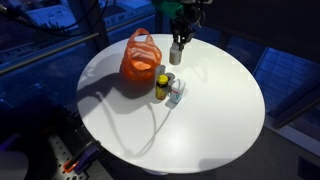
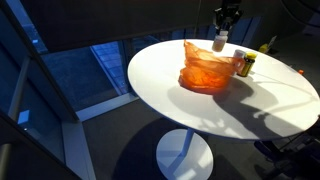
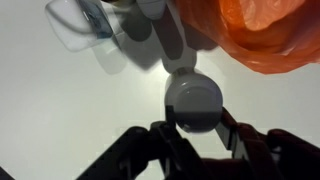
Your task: Put the white bottle onto the carrier bag
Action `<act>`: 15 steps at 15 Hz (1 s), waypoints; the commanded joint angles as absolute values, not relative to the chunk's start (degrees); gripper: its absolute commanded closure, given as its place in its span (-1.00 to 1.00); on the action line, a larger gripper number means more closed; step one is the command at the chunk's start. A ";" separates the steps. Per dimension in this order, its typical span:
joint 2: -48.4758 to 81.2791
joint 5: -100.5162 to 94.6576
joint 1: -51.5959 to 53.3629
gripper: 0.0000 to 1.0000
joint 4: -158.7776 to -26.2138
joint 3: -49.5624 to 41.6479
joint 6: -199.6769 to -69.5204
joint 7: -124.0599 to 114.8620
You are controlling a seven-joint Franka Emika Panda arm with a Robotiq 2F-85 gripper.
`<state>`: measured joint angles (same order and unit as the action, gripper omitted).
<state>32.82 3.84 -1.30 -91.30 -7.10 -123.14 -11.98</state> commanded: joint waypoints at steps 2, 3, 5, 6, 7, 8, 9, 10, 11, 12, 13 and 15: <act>24.93 1.81 0.16 0.62 -95.64 -6.29 -119.99 -13.52; 23.76 1.83 0.40 0.62 -96.28 -5.98 -119.27 -13.22; 21.65 1.88 0.90 0.62 -98.09 -5.18 -118.60 -12.79; 20.79 2.10 1.08 0.62 -98.98 -4.66 -118.21 -12.54; 20.13 2.18 1.30 0.62 -99.79 -4.25 -118.21 -12.50; 19.66 2.41 1.46 0.62 -100.66 -3.76 -118.22 -12.30; 19.26 2.55 1.66 0.62 -101.59 -3.28 -118.44 -12.12; 19.09 2.45 1.90 0.62 -102.42 -2.89 -118.73 -12.14; 19.06 2.54 2.08 0.62 -103.15 -2.47 -118.75 -12.06; 19.11 2.48 2.28 0.62 -103.80 -2.13 -118.87 -12.06; 19.30 2.46 2.48 0.62 -104.50 -1.83 -119.20 -12.12; 19.84 2.35 2.78 0.62 -105.74 -1.39 -120.05 -12.06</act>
<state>20.98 3.05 2.60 -102.91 -2.00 -118.88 -12.15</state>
